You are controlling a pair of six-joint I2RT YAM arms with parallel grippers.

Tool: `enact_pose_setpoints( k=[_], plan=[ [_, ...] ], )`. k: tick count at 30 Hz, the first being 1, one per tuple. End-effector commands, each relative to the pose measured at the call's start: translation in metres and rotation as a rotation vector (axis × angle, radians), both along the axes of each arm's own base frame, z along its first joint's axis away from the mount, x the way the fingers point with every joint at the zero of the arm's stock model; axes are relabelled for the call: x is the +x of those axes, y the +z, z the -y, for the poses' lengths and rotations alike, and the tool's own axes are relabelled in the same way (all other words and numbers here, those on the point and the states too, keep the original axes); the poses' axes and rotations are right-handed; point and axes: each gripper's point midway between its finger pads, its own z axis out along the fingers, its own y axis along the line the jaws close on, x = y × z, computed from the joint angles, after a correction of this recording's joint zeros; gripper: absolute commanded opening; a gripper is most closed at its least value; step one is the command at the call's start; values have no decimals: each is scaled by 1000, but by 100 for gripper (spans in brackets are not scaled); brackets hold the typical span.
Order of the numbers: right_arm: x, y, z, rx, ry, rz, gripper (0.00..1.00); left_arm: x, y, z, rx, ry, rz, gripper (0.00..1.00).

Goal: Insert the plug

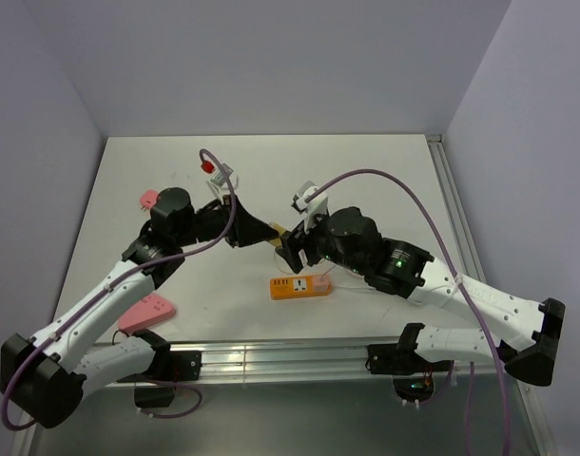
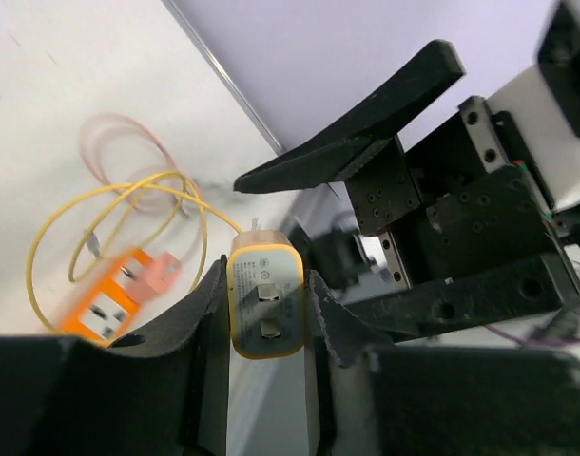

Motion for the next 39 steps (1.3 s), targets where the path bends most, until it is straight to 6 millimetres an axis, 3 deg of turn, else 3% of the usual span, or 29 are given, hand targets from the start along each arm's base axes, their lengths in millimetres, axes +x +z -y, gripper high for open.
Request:
enact_pose_setpoints(
  k=[1, 7, 11, 12, 16, 20, 26, 31, 39],
  plan=[
    [19, 29, 23, 82, -210, -1, 84, 24, 42, -22, -3, 196, 268, 0],
    [28, 52, 43, 185, -363, -76, 91, 59, 93, -63, -76, 539, 540, 0],
    [33, 55, 46, 291, -438, -250, 90, 60, 104, -63, -96, 542, 699, 0],
    [38, 59, 50, 330, -454, -286, 88, 59, 104, -59, -99, 523, 729, 0],
    [24, 78, 30, 515, -329, -458, 83, 48, 93, -50, -89, 433, 893, 0],
    [4, 97, -1, 677, -174, -639, 79, 41, 86, -44, -90, 375, 962, 0],
    [-3, 99, -29, 823, -90, -861, 79, 14, 91, -39, -178, 289, 1108, 0],
    [-3, 100, -34, 936, -60, -964, 83, 4, 89, -39, -207, 284, 1147, 0],
    [7, 108, -38, 1037, -46, -983, 83, -14, 94, -44, -290, 297, 1170, 0]
  ],
)
